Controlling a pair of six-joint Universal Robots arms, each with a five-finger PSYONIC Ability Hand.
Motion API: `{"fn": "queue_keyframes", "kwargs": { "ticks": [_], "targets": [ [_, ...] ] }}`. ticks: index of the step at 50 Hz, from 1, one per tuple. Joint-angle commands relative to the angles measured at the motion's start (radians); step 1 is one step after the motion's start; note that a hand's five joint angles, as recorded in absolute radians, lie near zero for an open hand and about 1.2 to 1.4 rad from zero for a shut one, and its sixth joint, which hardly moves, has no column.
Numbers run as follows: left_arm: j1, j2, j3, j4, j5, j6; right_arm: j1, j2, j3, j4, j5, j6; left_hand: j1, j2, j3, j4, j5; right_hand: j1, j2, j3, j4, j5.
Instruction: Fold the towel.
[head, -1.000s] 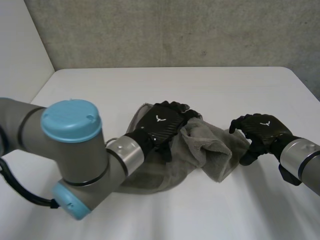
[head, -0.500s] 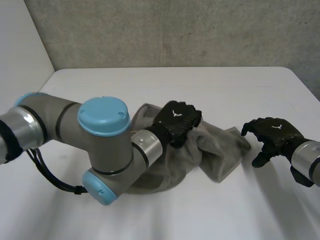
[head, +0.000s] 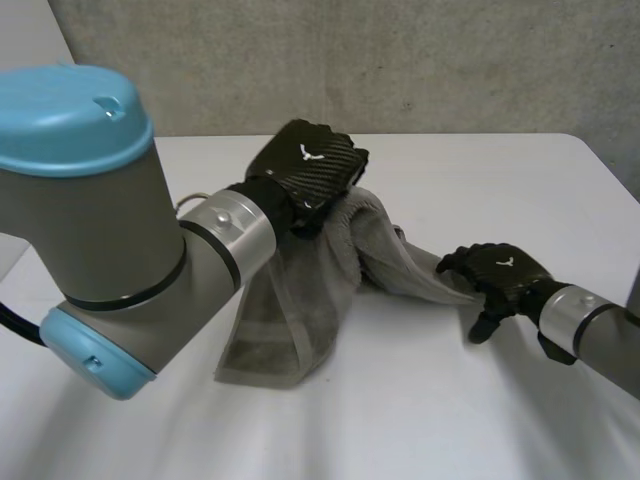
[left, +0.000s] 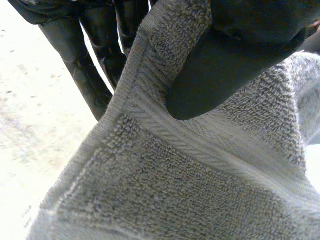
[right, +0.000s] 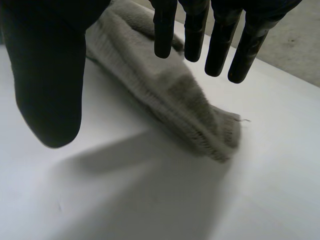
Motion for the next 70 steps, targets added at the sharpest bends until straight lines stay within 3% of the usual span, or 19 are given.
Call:
{"fn": "queue_keyframes", "kwargs": {
  "ticks": [1, 4, 6, 7, 8, 9, 10, 17, 19, 23, 30, 38, 52, 60, 62, 63, 65, 68, 70],
  "targets": [
    [0.027, 0.023, 0.000, -0.039, -0.051, 0.014, 0.071, 0.063, -0.062, -0.042, 0.077, 0.051, 0.229, 0.180, 0.181, 0.179, 0.196, 0.053, 0.002, 0.020, 0.026, 0.037],
    [0.038, 0.030, -0.009, -0.060, -0.054, 0.014, 0.088, 0.097, -0.104, -0.089, 0.143, 0.077, 0.229, 0.180, 0.181, 0.179, 0.196, 0.132, 0.081, 0.100, 0.105, 0.116],
    [0.041, 0.040, -0.017, -0.080, -0.056, 0.012, 0.117, 0.141, -0.156, -0.112, 0.189, 0.083, 0.229, 0.180, 0.181, 0.179, 0.196, 0.404, 0.353, 0.371, 0.377, 0.387],
    [0.041, 0.040, -0.017, -0.080, -0.056, 0.012, 0.117, 0.141, -0.156, -0.112, 0.189, 0.083, 0.229, 0.180, 0.181, 0.179, 0.196, 0.405, 0.354, 0.373, 0.378, 0.389],
    [0.042, 0.046, -0.023, -0.089, -0.056, 0.012, 0.126, 0.164, -0.182, -0.115, 0.206, 0.083, 0.229, 0.180, 0.181, 0.179, 0.196, 0.722, 0.671, 0.690, 0.695, 0.706],
    [0.042, 0.046, -0.023, -0.089, -0.056, 0.012, 0.126, 0.164, -0.182, -0.115, 0.206, 0.083, 0.229, 0.180, 0.181, 0.179, 0.196, 0.725, 0.674, 0.693, 0.698, 0.709],
    [0.044, 0.052, -0.027, -0.095, -0.057, 0.012, 0.134, 0.183, -0.209, -0.115, 0.222, 0.085, 0.229, 0.180, 0.181, 0.179, 0.196, 1.105, 1.054, 1.072, 1.078, 1.089],
    [0.074, 0.075, -0.040, -0.120, -0.060, 0.014, 0.128, 0.125, -0.247, -0.119, 0.318, 0.079, 0.229, 0.180, 0.181, 0.179, 0.196, 1.109, 1.058, 1.076, 1.082, 1.093],
    [0.109, 0.098, -0.054, -0.140, -0.060, 0.015, 0.125, -0.004, -0.245, -0.112, 0.332, 0.068, 0.229, 0.180, 0.181, 0.179, 0.196, 1.109, 1.058, 1.076, 1.082, 1.093],
    [0.151, 0.116, -0.061, -0.157, -0.060, 0.017, 0.122, -0.115, -0.251, -0.085, 0.315, 0.039, 0.229, 0.180, 0.181, 0.179, 0.196, 1.109, 1.058, 1.076, 1.082, 1.093],
    [0.248, 0.129, -0.095, -0.203, -0.059, 0.021, 0.122, -0.282, -0.279, 0.194, 0.243, -0.261, 0.229, 0.180, 0.181, 0.179, 0.196, 1.109, 1.058, 1.076, 1.082, 1.093],
    [0.283, 0.109, -0.190, -0.218, -0.057, 0.088, 0.132, -0.299, -0.282, 0.492, 0.261, -0.551, 0.229, 0.180, 0.181, 0.179, 0.196, 1.109, 1.058, 1.076, 1.082, 1.093],
    [0.285, -0.092, -0.219, -0.204, -0.057, 0.310, 0.211, -0.124, -0.335, 0.540, 0.337, -0.601, 0.229, 0.180, 0.181, 0.179, 0.196, 1.109, 1.058, 1.076, 1.082, 1.093],
    [0.285, -0.192, 0.068, -0.126, -0.089, 0.314, 0.287, 0.048, -0.575, 0.303, 0.473, -0.608, 0.229, 0.180, 0.181, 0.179, 0.196, 1.109, 1.058, 1.076, 1.082, 1.093],
    [0.283, -0.192, 0.234, -0.041, -0.137, 0.313, 0.295, 0.071, -0.709, 0.103, 0.536, -0.612, 0.229, 0.180, 0.181, 0.179, 0.196, 1.109, 1.058, 1.076, 1.082, 1.093],
    [0.283, -0.192, 0.235, -0.040, -0.137, 0.313, 0.295, 0.071, -0.710, 0.102, 0.536, -0.612, 0.229, 0.180, 0.181, 0.179, 0.196, 1.109, 1.058, 1.076, 1.082, 1.093],
    [0.283, -0.177, 0.368, 0.106, -0.199, 0.311, 0.301, 0.053, -0.785, -0.146, 0.574, -0.610, 0.229, 0.180, 0.181, 0.179, 0.196, 1.109, 1.058, 1.076, 1.082, 1.093],
    [0.283, -0.158, 0.404, 0.202, -0.232, 0.310, 0.300, 0.028, -0.782, -0.295, 0.576, -0.605, 0.229, 0.180, 0.181, 0.179, 0.196, 1.109, 1.058, 1.076, 1.082, 1.093],
    [0.283, -0.096, 0.397, 0.366, -0.269, 0.307, 0.300, -0.035, -0.735, -0.510, 0.581, -0.607, 0.229, 0.180, 0.181, 0.179, 0.196, 1.109, 1.058, 1.076, 1.082, 1.093]
  ]
}}
